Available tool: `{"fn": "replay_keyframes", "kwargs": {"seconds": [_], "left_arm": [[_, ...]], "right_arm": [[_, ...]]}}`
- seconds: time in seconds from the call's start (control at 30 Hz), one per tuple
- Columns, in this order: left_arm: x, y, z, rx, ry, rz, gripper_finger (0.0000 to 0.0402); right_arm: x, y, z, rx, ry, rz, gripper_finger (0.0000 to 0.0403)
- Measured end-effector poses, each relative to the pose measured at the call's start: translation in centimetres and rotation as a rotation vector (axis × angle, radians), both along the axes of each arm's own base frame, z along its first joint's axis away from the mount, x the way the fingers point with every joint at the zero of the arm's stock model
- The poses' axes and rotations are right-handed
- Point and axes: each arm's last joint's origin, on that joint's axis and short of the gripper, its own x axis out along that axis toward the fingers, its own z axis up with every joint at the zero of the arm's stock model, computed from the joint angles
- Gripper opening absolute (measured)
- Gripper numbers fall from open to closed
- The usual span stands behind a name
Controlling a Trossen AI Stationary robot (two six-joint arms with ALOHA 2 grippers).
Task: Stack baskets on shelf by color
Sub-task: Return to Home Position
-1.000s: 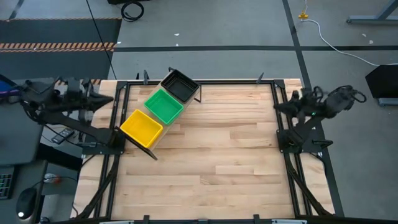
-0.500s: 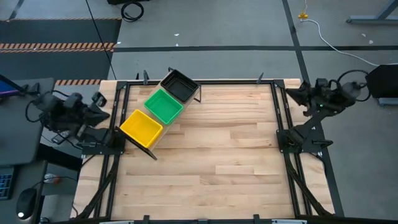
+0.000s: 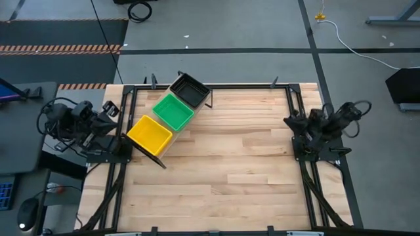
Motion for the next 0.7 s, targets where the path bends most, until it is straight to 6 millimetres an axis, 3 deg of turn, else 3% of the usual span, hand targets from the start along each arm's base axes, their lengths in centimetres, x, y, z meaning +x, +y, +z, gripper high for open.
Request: {"fn": "replay_keyframes", "kwargs": {"seconds": [0.2,0.53,0.7], "left_arm": [[1.1,-0.6,-1.0,-0.007,-0.036,-0.076,0.0],[4.2,-1.8,-5.3,-0.059,-0.095,-0.196,0.0],[4.8,-2.0,-6.5,-0.125,-0.09,-0.236,0.0]], "right_arm": [[0.8,0.6,-3.7,0.045,-0.103,0.023,0.0003],[1.5,1.1,-4.8,-0.027,0.023,0.037,0.0006],[1.5,1.1,-5.0,-0.062,0.042,0.026,0.0007]]}}
